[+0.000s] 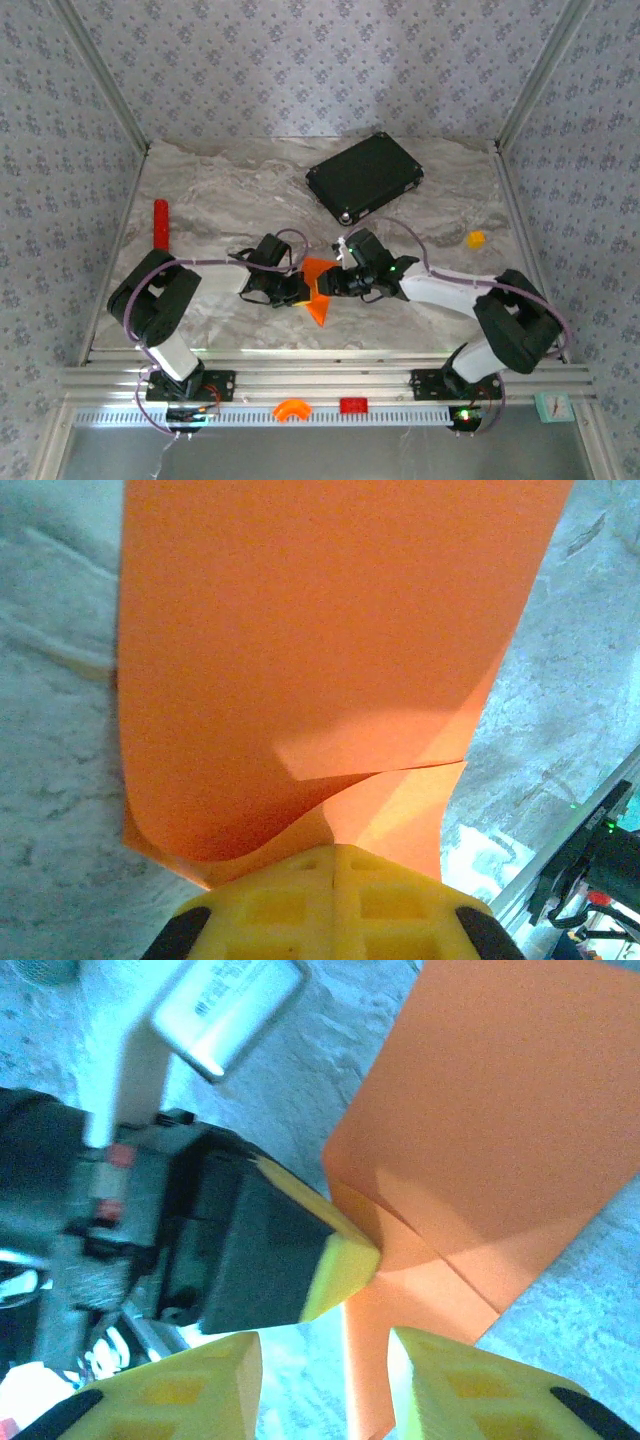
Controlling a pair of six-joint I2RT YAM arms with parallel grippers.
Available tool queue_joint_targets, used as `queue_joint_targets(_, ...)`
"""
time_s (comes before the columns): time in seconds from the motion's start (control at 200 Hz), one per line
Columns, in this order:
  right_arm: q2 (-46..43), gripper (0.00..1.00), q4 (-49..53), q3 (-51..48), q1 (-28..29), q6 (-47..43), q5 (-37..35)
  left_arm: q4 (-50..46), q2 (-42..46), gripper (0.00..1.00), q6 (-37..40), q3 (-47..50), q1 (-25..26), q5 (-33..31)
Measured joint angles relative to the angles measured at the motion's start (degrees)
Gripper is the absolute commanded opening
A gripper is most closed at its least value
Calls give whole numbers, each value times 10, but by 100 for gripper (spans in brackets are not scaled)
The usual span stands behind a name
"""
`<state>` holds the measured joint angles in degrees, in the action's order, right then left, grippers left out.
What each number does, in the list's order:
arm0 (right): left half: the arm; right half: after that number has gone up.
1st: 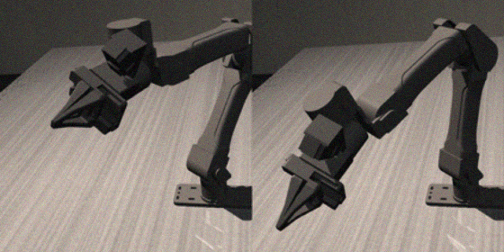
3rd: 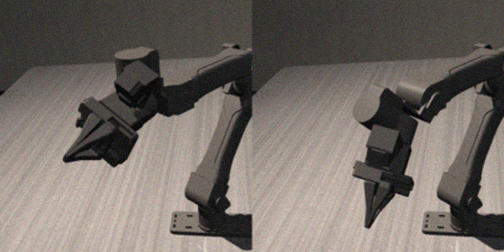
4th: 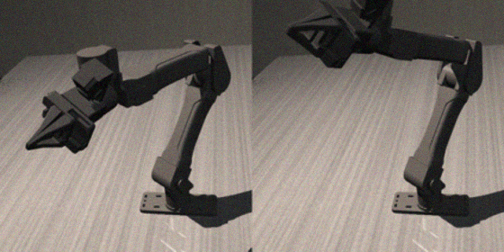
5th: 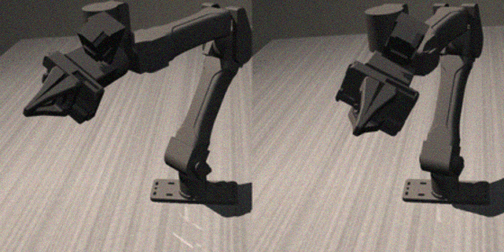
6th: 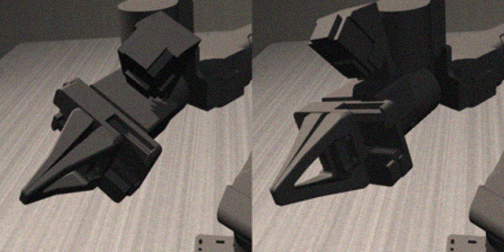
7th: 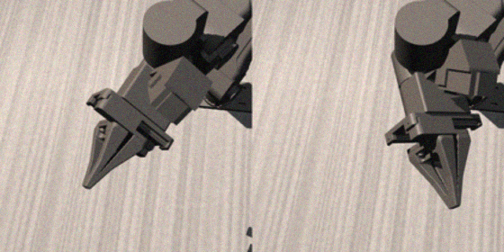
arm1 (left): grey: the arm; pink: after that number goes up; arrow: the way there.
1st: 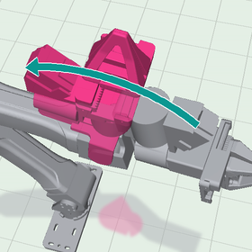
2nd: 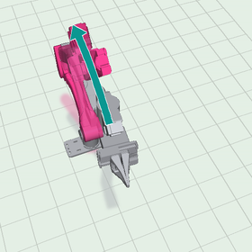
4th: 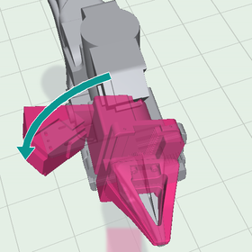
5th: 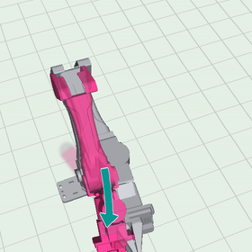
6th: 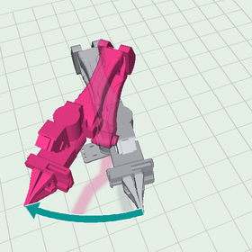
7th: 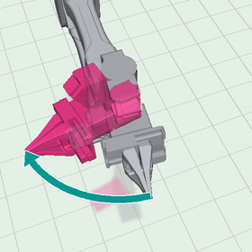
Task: Fold a paper plane with a square sheet of paper (pick it up from the middle)
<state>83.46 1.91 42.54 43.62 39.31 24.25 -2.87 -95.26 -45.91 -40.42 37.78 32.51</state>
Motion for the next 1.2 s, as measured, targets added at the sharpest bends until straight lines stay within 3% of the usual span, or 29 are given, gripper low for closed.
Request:
queue_joint_targets(0.415,-15,42,76,32,52,56,-30,5,0,0,0,1,0,0)
queue_joint_targets(0.725,-17,45,100,28,57,80,-55,12,-3,0,0,1,1,0)
queue_joint_targets(0.78,-18,42,100,26,57,81,-54,16,-4,0,0,1,1,2)
queue_joint_targets(0.989,2,12,91,27,79,86,-31,17,-5,0,0,1,1,2)
queue_joint_targets(1.199,60,6,59,27,91,96,-13,17,-5,0,0,1,1,2)
